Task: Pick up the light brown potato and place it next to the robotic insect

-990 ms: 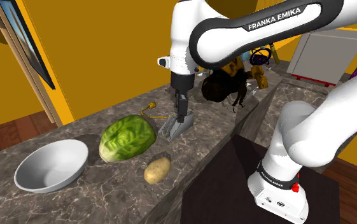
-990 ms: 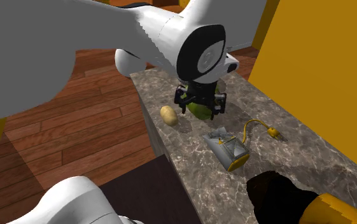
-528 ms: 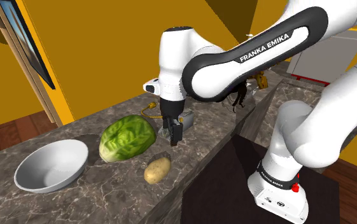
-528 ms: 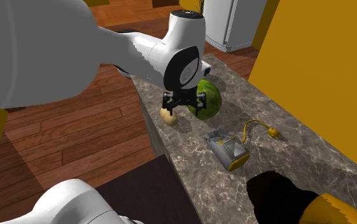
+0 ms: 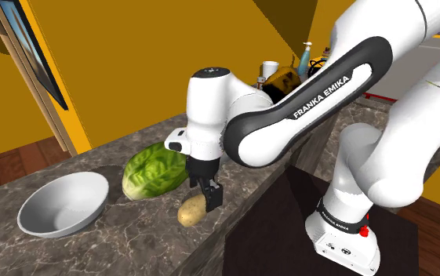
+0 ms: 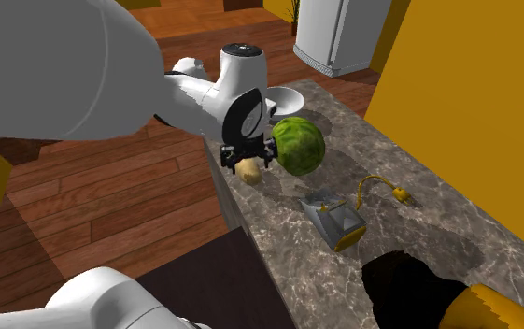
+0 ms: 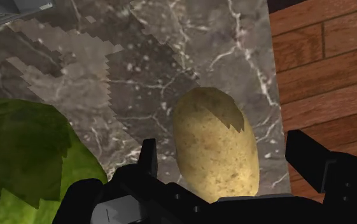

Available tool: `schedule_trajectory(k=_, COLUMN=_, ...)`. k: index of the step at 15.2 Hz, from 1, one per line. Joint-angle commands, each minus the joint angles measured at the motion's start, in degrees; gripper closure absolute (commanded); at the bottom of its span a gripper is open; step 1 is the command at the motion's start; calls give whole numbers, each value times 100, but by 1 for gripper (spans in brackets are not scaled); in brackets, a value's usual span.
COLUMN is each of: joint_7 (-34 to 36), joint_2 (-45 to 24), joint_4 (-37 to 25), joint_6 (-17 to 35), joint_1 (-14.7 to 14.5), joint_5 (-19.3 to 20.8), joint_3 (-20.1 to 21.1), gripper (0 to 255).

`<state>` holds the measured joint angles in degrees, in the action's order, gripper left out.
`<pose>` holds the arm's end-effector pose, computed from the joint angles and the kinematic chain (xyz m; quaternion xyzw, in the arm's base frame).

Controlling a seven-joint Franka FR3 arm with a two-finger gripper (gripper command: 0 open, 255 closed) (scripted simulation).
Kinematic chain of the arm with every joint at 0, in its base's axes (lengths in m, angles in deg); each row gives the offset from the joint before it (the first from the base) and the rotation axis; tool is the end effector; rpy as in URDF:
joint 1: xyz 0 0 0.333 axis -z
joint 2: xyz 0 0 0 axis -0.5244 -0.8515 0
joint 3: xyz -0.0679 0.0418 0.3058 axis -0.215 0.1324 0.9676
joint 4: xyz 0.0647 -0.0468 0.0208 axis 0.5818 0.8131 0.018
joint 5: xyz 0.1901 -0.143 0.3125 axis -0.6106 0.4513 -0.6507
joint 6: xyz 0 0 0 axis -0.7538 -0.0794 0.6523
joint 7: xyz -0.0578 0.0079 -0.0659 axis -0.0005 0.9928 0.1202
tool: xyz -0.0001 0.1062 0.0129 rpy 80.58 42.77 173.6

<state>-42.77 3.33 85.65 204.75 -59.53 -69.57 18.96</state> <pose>0.3091 0.2841 0.3620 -0.8033 -0.5940 -0.0382 0.0184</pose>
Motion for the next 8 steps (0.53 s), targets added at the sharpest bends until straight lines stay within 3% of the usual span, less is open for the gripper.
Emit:
schedule_trajectory(k=1, joint_7=-10, joint_2=-125, joint_4=62, joint_6=193, joint_1=-8, joint_5=4, joint_3=26, gripper=0)
schedule_trajectory(k=5, joint_7=28, joint_2=-454, joint_4=167, joint_6=625, joint_1=10, joint_5=43, joint_3=78, gripper=0)
schedule_trajectory(k=8, joint_7=28, joint_2=-454, joint_4=167, joint_6=625, joint_1=9, joint_5=43, joint_3=78, gripper=0)
